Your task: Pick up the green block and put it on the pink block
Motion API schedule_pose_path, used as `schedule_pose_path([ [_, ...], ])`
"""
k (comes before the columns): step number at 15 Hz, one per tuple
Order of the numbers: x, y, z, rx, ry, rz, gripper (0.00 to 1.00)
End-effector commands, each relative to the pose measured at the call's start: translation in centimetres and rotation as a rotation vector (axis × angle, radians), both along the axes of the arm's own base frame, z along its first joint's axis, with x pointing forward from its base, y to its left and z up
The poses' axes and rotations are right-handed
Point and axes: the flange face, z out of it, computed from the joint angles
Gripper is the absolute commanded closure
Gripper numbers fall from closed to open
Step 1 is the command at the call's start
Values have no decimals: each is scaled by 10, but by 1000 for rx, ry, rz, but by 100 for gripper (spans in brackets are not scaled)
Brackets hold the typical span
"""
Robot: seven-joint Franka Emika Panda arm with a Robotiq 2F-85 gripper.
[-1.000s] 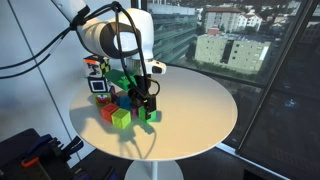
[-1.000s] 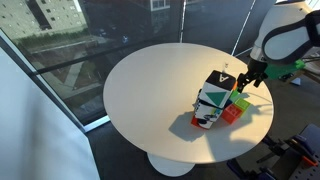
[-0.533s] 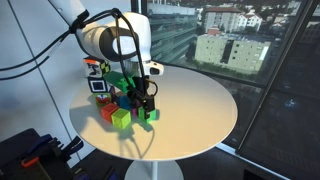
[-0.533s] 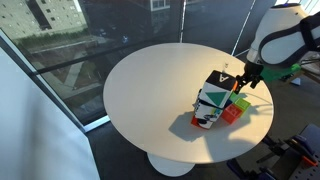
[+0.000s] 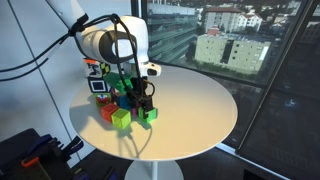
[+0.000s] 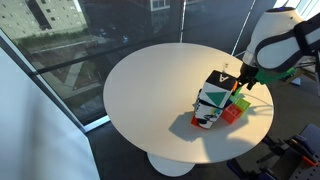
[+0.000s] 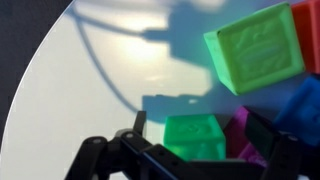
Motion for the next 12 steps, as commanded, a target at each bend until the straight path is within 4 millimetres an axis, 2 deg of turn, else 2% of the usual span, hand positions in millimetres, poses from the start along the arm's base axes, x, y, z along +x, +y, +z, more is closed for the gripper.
schedule_pose_path([
  [1, 7, 3, -3, -9, -14, -25, 0],
  [12, 27, -5, -9, -15, -18, -65, 0],
])
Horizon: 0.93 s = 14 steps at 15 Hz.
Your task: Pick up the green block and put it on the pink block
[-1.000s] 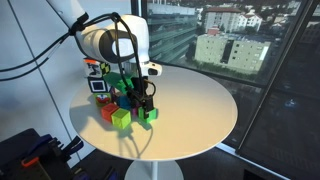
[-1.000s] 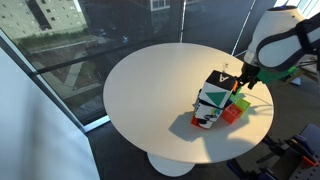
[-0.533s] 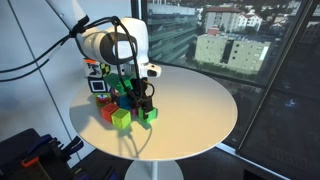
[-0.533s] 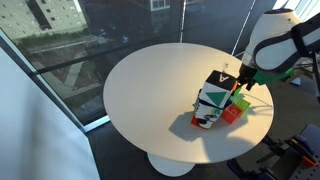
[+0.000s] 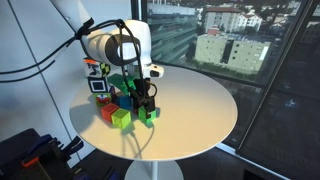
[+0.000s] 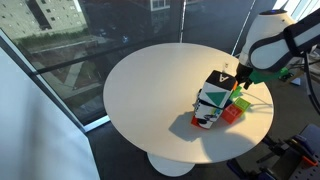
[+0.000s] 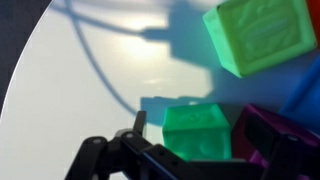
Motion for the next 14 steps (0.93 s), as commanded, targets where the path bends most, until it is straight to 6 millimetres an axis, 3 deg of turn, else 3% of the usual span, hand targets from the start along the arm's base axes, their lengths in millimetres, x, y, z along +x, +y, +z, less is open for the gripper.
schedule_pose_path([
  [1, 14, -4, 0, -6, -16, -35, 0],
  [6, 23, -9, -3, -18, -21, -54, 0],
  [7, 24, -10, -4, -25, -20, -60, 5],
  [8, 25, -11, -5, -29, -18, -64, 27],
  [10, 26, -13, -6, -35, -14, -71, 32],
  [14, 25, -17, -2, -36, -7, -79, 64],
])
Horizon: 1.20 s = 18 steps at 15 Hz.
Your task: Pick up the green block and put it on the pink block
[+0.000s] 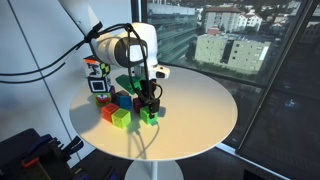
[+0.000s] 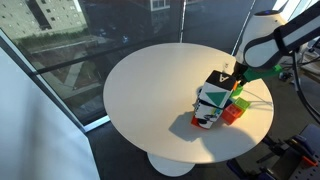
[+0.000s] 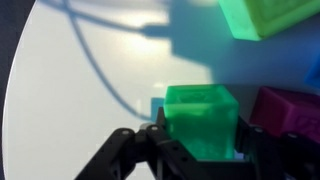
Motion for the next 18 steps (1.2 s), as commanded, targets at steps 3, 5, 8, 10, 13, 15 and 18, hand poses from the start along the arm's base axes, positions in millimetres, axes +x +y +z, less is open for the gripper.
schedule_pose_path([
  [3, 3, -5, 12, -12, 4, -15, 71],
  [5, 3, -6, 18, -13, 0, -16, 72],
  [8, 1, -6, 28, -12, -8, -17, 72],
  [10, 0, -5, 37, -9, -12, -22, 72],
  [13, -1, -2, 54, -4, -16, -29, 72],
  [15, -1, 1, 64, -3, -15, -35, 72],
  [18, 0, 8, 73, -5, -11, -44, 72],
])
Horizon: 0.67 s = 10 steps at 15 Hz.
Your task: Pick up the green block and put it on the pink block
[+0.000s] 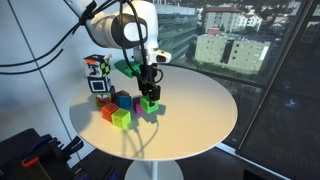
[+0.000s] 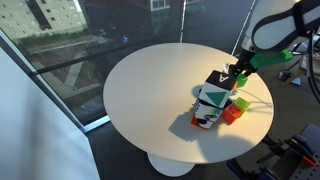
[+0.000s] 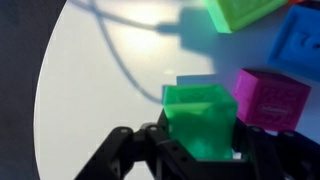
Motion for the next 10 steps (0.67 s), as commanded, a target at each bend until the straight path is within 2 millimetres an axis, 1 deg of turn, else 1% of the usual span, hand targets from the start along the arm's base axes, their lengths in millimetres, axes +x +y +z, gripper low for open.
schedule_pose_path([
  [1, -2, 12, 18, -10, 7, -26, 72],
  [10, 4, 48, 23, -11, 3, -88, 72],
])
